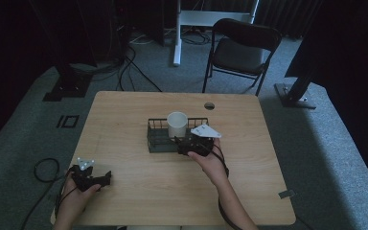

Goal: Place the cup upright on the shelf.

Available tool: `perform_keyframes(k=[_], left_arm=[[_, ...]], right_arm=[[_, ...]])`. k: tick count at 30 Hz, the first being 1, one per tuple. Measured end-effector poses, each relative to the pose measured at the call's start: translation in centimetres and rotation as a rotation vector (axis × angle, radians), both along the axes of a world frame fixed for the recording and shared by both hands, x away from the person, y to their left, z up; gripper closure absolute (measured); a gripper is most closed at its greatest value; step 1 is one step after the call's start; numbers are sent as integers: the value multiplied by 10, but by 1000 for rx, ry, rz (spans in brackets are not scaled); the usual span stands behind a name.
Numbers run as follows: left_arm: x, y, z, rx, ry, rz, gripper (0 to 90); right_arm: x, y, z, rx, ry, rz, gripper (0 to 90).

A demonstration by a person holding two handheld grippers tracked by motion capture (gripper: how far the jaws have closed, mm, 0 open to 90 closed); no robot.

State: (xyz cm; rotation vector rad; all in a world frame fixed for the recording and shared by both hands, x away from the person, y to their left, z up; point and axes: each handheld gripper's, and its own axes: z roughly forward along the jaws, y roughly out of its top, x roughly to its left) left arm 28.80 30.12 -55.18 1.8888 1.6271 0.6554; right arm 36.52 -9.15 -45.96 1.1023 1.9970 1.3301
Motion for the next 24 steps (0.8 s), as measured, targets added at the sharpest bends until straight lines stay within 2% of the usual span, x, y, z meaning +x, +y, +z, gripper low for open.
perform_keyframes(k=[14,24], left_arm=[[0,0,0,-2,0,1,3],[0,0,0,1,2,-1,4]], right_arm=[[-15,-28,0,-1,-36,-17,114],[-23,-53,-9,-16,-34,-45,114]])
